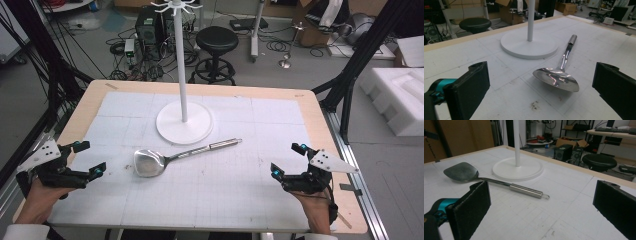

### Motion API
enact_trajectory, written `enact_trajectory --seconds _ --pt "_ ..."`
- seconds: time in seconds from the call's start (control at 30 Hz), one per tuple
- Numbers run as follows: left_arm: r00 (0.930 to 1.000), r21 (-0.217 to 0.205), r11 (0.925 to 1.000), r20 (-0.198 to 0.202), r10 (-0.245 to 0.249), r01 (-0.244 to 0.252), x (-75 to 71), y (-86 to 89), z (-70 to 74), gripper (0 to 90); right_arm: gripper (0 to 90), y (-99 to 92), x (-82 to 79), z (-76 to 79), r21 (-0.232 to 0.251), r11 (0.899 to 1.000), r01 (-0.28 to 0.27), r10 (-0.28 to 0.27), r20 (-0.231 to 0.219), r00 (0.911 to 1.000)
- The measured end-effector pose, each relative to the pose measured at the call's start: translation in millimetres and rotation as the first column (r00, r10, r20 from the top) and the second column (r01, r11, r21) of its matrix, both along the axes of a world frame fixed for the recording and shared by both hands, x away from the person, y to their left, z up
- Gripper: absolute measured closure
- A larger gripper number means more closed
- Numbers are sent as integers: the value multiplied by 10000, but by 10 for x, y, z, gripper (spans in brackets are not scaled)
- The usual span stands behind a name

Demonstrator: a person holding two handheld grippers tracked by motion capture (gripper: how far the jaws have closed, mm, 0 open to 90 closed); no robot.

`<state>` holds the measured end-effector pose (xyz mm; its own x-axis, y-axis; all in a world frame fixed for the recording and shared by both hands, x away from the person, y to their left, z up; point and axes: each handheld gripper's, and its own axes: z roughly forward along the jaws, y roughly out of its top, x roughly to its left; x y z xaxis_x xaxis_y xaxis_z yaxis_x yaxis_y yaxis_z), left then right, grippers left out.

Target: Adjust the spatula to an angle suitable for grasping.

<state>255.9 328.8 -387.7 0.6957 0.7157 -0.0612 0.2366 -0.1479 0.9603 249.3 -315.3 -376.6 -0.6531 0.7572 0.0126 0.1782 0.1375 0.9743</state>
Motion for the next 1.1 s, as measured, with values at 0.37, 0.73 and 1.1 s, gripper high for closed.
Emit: enact_trajectory --seconds 0.37,0.73,1.1 --pt "9999 257 9996 72 -107 105 -22 -8 14 17 4 -33 1 46 87 9998 186 -187 57 9998" --pt "9964 564 9951 221 -823 810 65 -101 93 17 4 29 37 72 -14 9999 -113 113 39 9999" --pt "9857 1373 9761 -224 -1672 1687 337 -279 547 17 4 42 17 133 19 9997 -245 244 236 9994"
